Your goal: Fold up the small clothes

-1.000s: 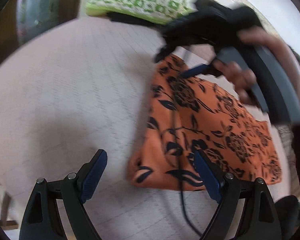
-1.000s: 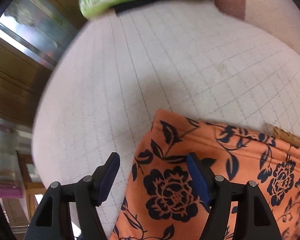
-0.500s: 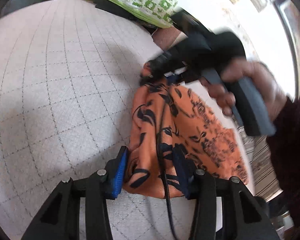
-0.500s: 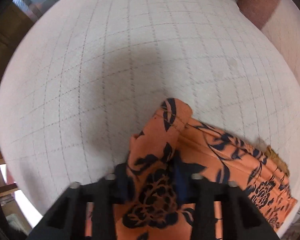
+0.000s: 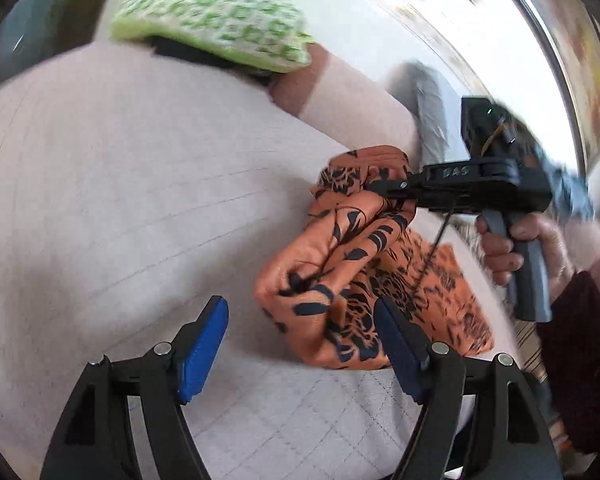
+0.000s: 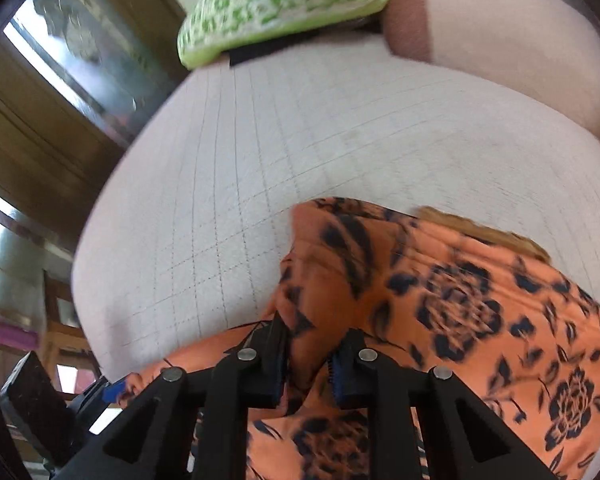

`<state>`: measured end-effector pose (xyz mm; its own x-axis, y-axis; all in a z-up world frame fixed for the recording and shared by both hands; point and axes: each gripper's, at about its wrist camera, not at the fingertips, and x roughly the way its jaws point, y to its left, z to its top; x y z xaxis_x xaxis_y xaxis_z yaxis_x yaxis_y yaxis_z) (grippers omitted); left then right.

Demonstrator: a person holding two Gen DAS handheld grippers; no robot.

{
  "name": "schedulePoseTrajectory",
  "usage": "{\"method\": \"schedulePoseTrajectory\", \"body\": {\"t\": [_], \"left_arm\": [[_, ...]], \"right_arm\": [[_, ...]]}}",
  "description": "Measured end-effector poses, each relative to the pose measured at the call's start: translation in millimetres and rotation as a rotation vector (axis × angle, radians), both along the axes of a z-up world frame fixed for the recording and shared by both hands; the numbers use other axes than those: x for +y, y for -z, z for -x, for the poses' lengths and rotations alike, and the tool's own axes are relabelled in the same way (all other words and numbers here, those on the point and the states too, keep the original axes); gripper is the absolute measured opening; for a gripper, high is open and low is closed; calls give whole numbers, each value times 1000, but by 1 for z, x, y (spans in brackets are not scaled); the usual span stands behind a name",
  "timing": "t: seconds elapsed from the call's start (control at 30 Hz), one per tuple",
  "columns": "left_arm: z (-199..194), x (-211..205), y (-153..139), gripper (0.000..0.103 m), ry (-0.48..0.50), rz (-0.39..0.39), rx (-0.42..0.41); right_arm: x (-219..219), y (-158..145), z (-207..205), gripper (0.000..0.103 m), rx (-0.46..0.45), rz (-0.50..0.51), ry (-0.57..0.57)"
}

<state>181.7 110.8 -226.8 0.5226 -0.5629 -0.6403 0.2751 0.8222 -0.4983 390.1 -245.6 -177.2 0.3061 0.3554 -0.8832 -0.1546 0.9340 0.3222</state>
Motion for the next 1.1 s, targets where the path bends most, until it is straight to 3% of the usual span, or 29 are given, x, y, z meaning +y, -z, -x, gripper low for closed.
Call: {"method": "schedulePoseTrajectory", "body": {"t": [0.13,0.17,0.23,0.27,0.3,0.4,0.53,0.63,0.77,0.9,0.97,1.03,1.1], "left_arm": [[-8,-47,-10,74,72,-144,-81],[-10,-62,-14,70,100,-181,-103],[-14,-89,-18,27,147,-261,-117],[-15,-102,-18,22,158,-306,-120],[-15,-117,-20,21,169,-342,-133],[-4,-144,-40,20,221,-315,-183],[12,-197,-58,20,337,-355,-270],[10,-241,-58,20,432,-320,-253],[7,-305,-41,21,530,-350,-240],[1,-350,-6,26,572,-410,-161],[-1,-358,4,30,581,-423,-162],[4,-362,6,34,592,-442,-195],[8,-361,5,34,590,-444,-198]], "right_arm": [[-34,-3,25,15,-62,-102,49],[-44,-5,31,14,-80,-120,69],[-65,-9,42,14,-116,-156,106],[-77,-10,47,14,-131,-182,128],[-89,-11,52,14,-149,-202,157],[-121,-8,67,13,-196,-248,232],[-186,-3,84,13,-217,-319,348],[-224,-1,90,13,-214,-347,413],[-276,7,99,13,-222,-328,481],[-319,31,100,12,-180,-300,553],[-333,43,103,12,-138,-312,567],[-341,45,108,12,-123,-235,588],[-347,49,110,16,-83,-282,589]]}}
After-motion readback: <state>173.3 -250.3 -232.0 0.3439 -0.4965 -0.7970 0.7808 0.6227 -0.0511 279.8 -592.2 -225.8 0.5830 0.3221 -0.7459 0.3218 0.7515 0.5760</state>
